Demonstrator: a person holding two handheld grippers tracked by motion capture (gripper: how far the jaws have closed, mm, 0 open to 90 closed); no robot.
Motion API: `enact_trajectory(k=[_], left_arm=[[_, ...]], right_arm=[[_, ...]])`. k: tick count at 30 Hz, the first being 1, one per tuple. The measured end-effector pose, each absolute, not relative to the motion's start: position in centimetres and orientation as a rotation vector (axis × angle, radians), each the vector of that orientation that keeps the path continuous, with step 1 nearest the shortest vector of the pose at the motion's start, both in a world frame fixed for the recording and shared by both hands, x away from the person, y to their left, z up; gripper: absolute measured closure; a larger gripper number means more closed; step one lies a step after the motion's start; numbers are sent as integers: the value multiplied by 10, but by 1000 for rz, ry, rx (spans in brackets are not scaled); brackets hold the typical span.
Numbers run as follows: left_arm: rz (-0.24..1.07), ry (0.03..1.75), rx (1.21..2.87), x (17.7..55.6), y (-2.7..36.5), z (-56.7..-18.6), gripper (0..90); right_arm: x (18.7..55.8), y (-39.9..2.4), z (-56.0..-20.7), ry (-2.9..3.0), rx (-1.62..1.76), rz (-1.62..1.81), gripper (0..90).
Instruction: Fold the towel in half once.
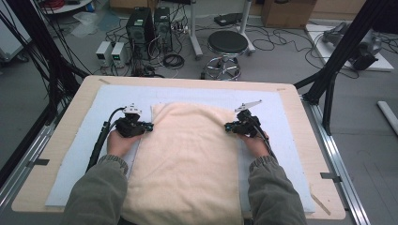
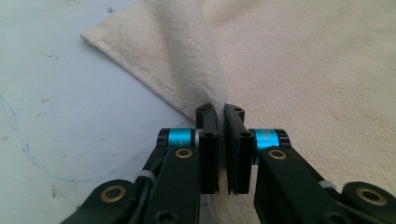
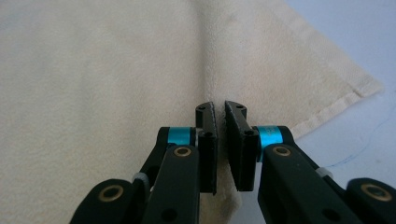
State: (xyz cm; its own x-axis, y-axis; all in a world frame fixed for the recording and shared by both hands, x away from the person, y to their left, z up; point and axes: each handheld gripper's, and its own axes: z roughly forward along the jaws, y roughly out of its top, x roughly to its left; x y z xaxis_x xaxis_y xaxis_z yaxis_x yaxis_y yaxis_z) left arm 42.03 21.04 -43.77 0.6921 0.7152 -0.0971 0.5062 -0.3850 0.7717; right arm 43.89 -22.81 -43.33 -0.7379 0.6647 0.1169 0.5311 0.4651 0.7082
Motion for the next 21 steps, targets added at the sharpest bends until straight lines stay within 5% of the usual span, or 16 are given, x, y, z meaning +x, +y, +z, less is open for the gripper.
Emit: enact_trajectory(k=[21], left_arm=[[339,743,1980,366,236,-389,851]], right_arm=[[388,-238,-375,2542,798,1310,835]])
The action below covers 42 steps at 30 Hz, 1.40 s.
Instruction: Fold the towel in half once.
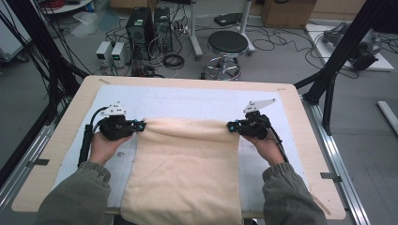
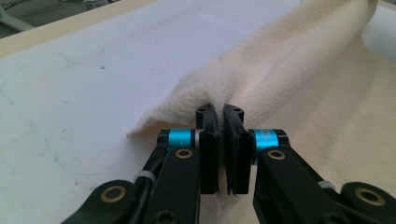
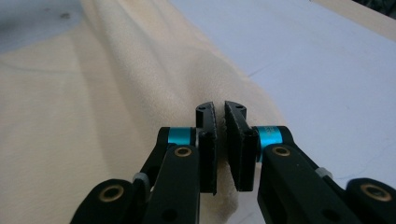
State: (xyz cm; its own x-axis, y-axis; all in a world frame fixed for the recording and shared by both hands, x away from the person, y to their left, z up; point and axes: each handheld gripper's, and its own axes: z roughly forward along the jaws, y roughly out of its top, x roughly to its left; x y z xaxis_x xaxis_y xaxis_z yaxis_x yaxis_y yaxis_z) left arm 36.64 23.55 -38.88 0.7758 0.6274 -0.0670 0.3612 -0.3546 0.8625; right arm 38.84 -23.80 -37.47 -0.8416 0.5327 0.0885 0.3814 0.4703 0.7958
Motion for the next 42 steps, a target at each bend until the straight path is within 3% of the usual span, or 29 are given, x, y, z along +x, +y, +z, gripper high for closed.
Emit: enact_trajectory(k=[10,19,21,24,29,42], left_arm=[[362,652,2011,317,242,-392,849],[347,616,2013,279,246,-402,838],[349,609,2029,271,246,-404,806],[334,627,2052,265,248,-408,680],[347,647,2034,274,248,-406,599],[348,786,2045,329,237,-429,504]], right_arm=[[330,-235,-363,2590,666,1339,833],[293,-239,-380,2611,665,1367,832],[287,-239,-387,2613,655,1377,813],[283,-242,-396,2626,685,1373,689],[289,-250,-398,2570,735,1425,589],[336,-239,-428,2566,854,1278,525]])
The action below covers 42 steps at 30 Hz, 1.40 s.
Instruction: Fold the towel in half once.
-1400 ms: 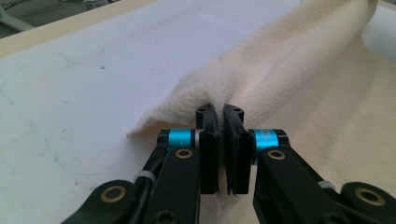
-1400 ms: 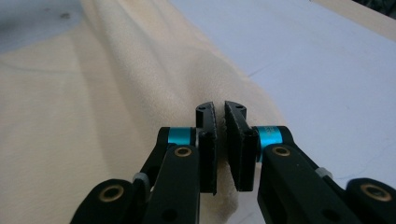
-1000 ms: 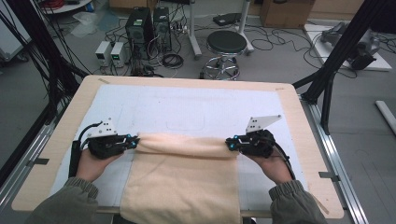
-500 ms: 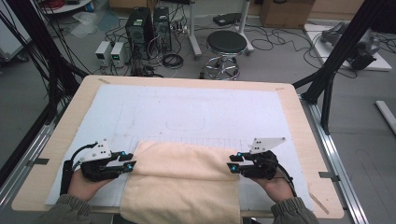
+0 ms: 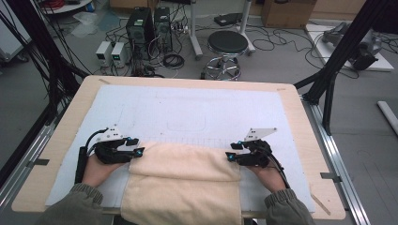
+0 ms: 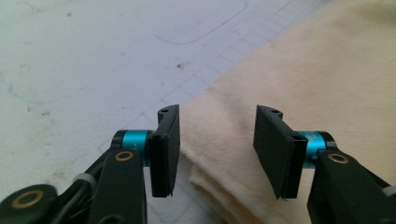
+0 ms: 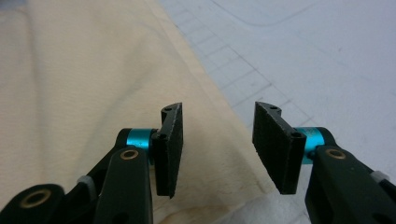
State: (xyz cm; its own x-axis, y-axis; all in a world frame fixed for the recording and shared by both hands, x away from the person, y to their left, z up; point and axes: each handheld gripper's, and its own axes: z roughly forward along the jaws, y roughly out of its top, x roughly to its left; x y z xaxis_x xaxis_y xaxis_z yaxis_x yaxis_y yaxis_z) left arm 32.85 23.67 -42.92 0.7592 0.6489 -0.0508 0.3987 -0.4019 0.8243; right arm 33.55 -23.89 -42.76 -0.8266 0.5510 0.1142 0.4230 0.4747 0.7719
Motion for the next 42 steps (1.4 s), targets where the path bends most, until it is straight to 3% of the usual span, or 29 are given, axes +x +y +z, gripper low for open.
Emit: enact_trajectory(k=[5,7,12,16,42], left_arm=[[287,821,2079,337,235,-440,509],[268,825,2085,339,235,-442,526],[220,784,2096,337,232,-442,730],[236,776,2101,335,232,-439,812],[324,704,1963,307,246,-400,830]], right_arm=[[343,-234,-438,2605,866,1263,538],[342,-231,-441,2632,849,1247,587],[340,-229,-441,2659,823,1262,741],[338,-230,-438,2663,804,1266,788],[317,-240,-392,2562,703,1396,814]])
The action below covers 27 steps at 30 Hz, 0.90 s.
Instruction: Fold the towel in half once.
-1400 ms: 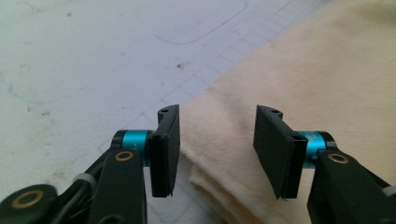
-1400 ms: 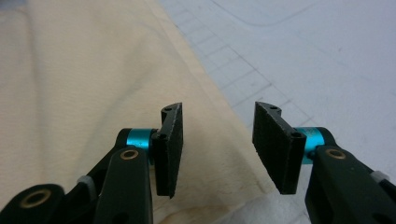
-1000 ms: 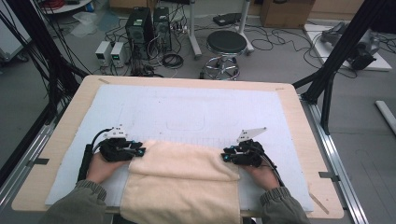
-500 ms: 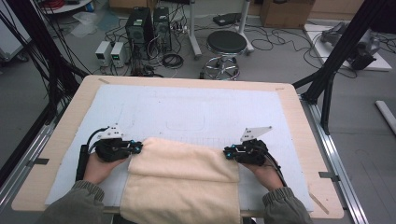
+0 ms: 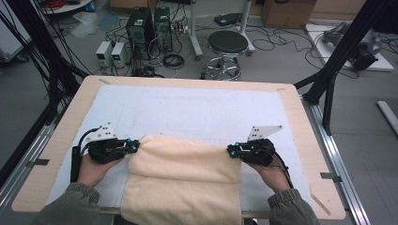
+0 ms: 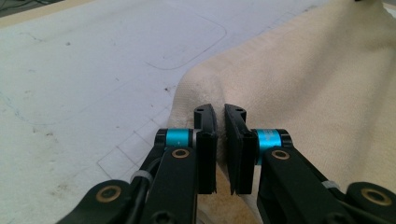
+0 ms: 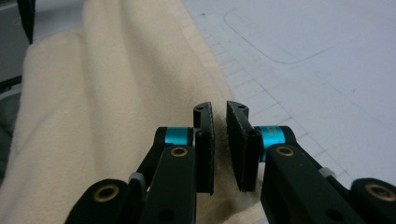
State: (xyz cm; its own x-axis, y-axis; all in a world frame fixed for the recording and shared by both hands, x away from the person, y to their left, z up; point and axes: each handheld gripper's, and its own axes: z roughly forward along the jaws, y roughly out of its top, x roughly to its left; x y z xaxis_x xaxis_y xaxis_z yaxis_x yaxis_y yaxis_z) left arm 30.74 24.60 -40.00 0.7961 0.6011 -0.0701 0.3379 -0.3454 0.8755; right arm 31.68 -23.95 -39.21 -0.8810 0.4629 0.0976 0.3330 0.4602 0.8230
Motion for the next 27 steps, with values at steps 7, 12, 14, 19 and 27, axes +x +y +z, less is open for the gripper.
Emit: enact_trajectory(k=[7,12,14,19,27], left_arm=[[337,652,1960,284,249,-391,834],[351,598,1968,255,254,-387,834],[352,580,1978,244,255,-386,833],[322,534,2006,216,258,-389,834],[258,486,2015,186,264,-390,713]], right_arm=[[293,-238,-378,2547,630,1423,814],[268,-238,-369,2549,559,1429,814],[259,-238,-367,2557,537,1420,814],[234,-238,-369,2579,499,1439,813],[202,-244,-377,2612,480,1465,715]])
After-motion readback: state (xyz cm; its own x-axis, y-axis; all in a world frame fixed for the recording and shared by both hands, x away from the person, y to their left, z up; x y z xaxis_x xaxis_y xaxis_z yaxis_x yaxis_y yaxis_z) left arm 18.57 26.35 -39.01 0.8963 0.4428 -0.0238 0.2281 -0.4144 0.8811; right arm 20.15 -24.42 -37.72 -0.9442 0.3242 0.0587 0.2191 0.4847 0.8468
